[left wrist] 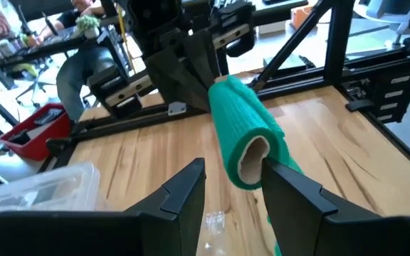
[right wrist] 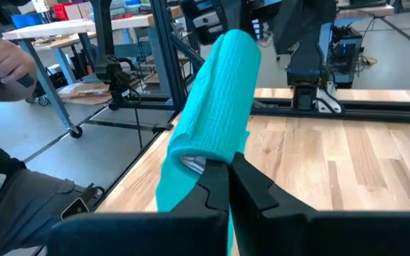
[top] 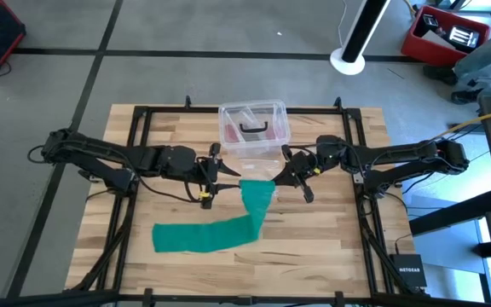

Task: Roll bandage
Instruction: Roll the green bandage

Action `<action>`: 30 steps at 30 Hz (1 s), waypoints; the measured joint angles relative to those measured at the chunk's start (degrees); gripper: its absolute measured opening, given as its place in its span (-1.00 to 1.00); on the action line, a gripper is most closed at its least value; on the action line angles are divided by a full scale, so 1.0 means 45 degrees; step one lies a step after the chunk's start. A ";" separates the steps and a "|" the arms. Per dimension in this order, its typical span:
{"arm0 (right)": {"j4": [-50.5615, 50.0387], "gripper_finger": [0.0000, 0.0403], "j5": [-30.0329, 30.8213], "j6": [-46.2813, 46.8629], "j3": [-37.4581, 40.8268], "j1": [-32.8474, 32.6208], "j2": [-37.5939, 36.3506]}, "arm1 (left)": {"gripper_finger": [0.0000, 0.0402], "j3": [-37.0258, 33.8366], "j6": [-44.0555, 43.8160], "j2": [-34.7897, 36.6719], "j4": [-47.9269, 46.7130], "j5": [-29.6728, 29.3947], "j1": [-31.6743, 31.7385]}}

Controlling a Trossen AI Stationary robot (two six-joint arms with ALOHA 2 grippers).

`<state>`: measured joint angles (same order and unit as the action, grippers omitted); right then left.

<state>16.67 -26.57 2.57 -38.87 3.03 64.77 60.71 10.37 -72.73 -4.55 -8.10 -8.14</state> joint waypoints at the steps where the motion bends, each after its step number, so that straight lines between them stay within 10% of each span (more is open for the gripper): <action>1: -0.0042 -1.00 -0.0003 -0.0001 0.0000 0.0000 0.0004 | -0.36 0.0000 -0.0060 0.0000 -0.0013 -0.0007 0.0013; 30: -0.0156 -1.00 0.1106 -0.0351 -0.0015 0.0000 -0.0044 | -0.36 0.0000 -0.0298 -0.0127 0.0088 0.0083 -0.0025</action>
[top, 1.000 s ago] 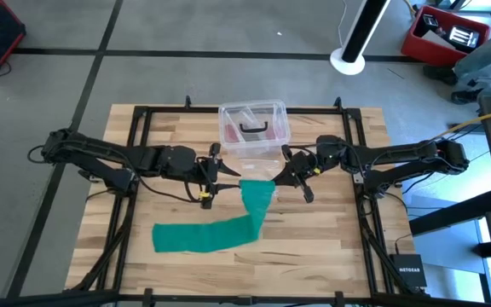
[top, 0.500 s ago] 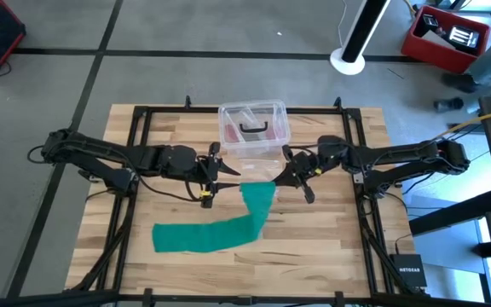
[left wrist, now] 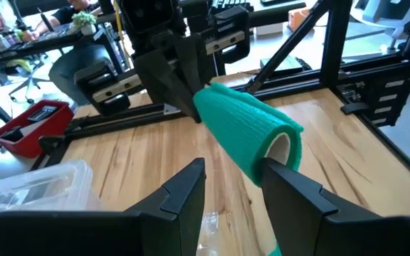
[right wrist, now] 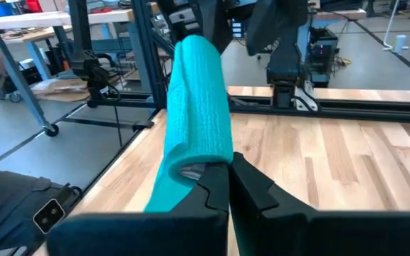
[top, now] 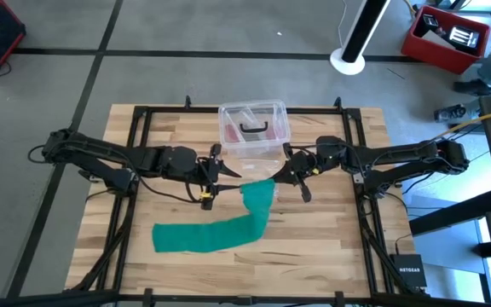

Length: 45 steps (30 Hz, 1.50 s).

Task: Roll bandage
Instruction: Roll the green bandage

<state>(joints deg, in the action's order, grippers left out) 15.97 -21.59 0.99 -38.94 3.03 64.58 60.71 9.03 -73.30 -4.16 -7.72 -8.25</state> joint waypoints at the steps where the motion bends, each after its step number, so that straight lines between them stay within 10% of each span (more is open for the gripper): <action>1: -0.0005 -1.00 -0.0011 0.0000 0.0000 0.0000 0.0000 | -0.36 0.0000 -0.0010 0.0027 -0.0016 -0.0013 0.0002; 45: 0.1388 -0.98 -0.0479 0.0733 0.0015 0.0000 0.0602 | -0.55 0.0005 0.0634 -0.0334 0.0858 -0.0965 -0.0262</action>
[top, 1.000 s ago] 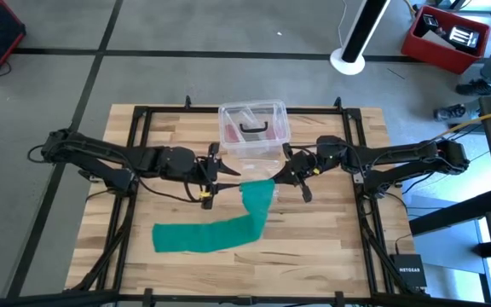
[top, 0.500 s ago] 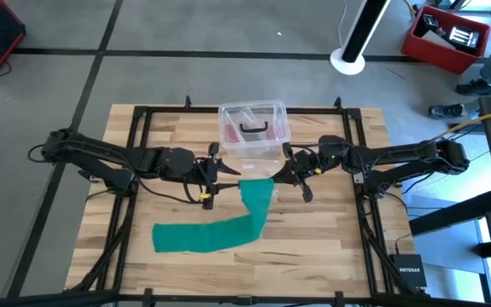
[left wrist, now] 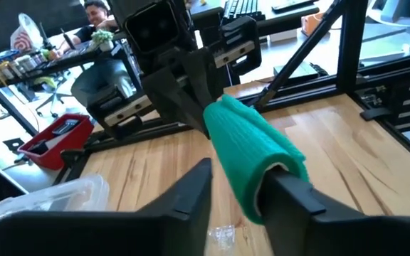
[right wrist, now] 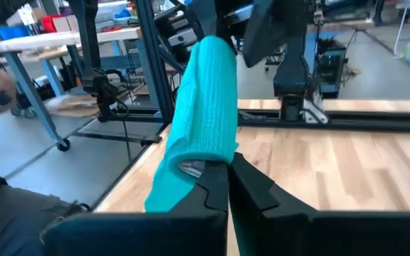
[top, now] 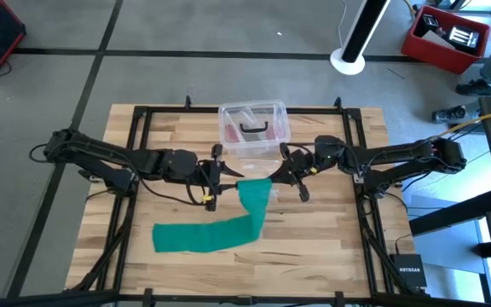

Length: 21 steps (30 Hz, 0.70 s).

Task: Roll bandage
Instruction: Roll the green bandage

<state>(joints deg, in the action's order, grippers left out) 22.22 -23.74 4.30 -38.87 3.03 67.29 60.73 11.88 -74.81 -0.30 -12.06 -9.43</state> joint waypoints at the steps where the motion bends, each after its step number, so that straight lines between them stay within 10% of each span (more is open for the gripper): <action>1: 0.0000 -0.96 -0.0017 0.0320 0.0000 0.0000 0.0000 | -0.64 0.0000 -0.0005 0.0000 -0.0009 -0.0003 0.0013; 8: -0.1470 -0.59 0.1135 0.0378 -0.0455 0.0097 -0.0417 | -0.93 0.0000 -0.0074 -0.0018 -0.0024 -0.0702 0.0068; 16: -1.0938 -0.15 0.5515 -0.2315 -0.4253 0.0075 -0.2232 | -0.96 0.0000 0.0755 0.0647 0.0516 -0.2340 0.0053; 21: -1.3243 -0.08 0.5084 -0.1019 -0.4892 0.0067 -0.2696 | -0.98 0.0000 0.1740 0.0733 0.1515 -0.2893 0.0049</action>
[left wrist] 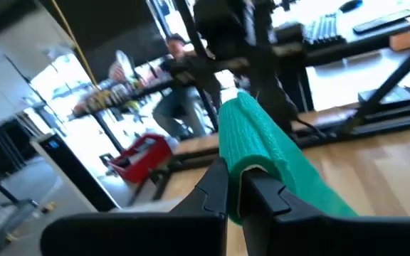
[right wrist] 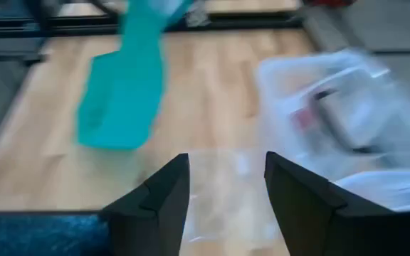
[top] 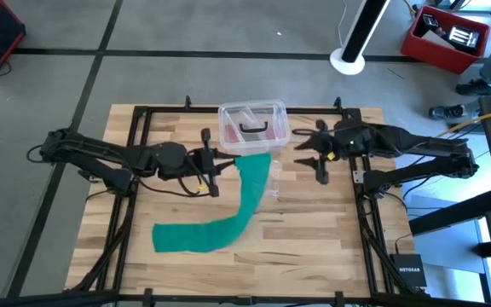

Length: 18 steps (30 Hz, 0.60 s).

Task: Roll bandage
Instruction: Roll the green bandage

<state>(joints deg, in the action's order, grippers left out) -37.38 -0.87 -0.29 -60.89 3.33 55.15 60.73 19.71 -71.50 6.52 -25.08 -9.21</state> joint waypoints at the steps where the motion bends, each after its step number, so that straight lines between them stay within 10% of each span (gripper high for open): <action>1: 0.0218 -0.08 -0.0389 0.0128 0.0307 -0.0076 -0.0009 | -0.97 0.0000 0.0211 -0.0005 0.0260 -0.0022 0.0000; 11: 1.0423 -0.20 0.0580 0.1620 0.6462 -0.1973 0.0395 | -0.98 0.0000 0.1449 -0.0020 0.0466 -0.0521 0.0175; 18: 1.3019 -0.21 0.1016 0.4153 0.7287 -0.2258 0.1327 | -0.95 0.0000 0.1937 -0.0024 0.0538 -0.0657 0.0175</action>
<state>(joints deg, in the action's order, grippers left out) 21.21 3.70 18.40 -28.09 -6.83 61.13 60.73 28.43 -71.61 8.94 -28.04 -8.43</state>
